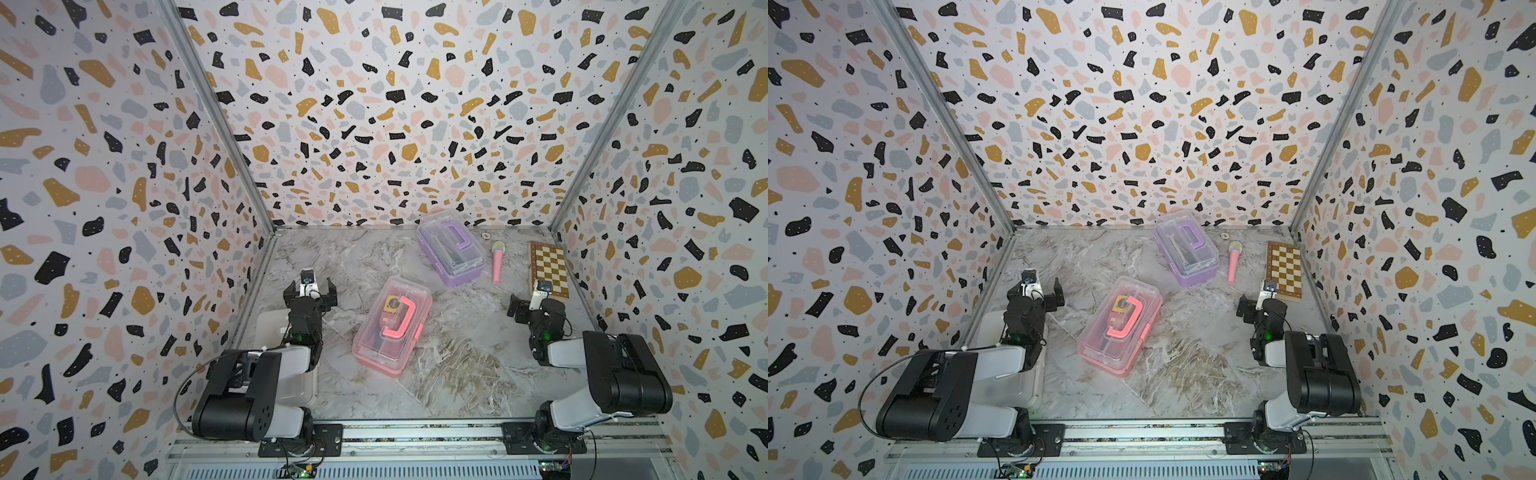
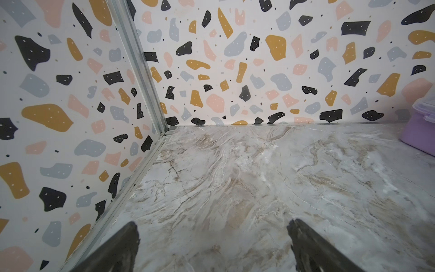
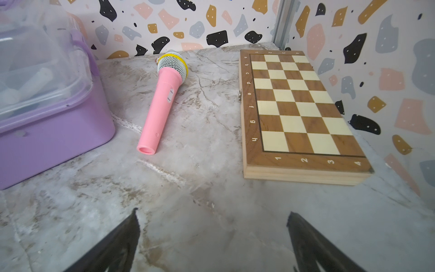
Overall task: Close toolboxes
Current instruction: Reset both arms
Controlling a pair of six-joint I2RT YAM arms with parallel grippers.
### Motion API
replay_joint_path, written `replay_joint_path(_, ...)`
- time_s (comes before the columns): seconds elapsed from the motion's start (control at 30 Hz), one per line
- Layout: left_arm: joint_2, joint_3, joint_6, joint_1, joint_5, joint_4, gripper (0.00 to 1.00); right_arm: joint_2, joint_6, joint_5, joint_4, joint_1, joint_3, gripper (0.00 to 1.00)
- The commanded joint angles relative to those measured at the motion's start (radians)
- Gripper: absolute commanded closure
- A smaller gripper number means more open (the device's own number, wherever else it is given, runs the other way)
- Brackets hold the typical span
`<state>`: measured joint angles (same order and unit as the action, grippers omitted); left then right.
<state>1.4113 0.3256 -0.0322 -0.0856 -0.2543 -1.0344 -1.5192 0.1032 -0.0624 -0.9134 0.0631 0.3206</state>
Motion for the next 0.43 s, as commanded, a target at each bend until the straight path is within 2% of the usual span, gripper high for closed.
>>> replay_joint_path(0.0,0.031,-0.039,0.034,0.004,0.018,0.097,0.01,0.010,-0.011,0.001,-0.011,-0.006,0.005,0.00)
replay_joint_path(0.4,0.032,-0.026,0.037,0.004,0.022,0.113,0.01,0.008,-0.013,-0.002,-0.015,-0.007,0.005,0.00)
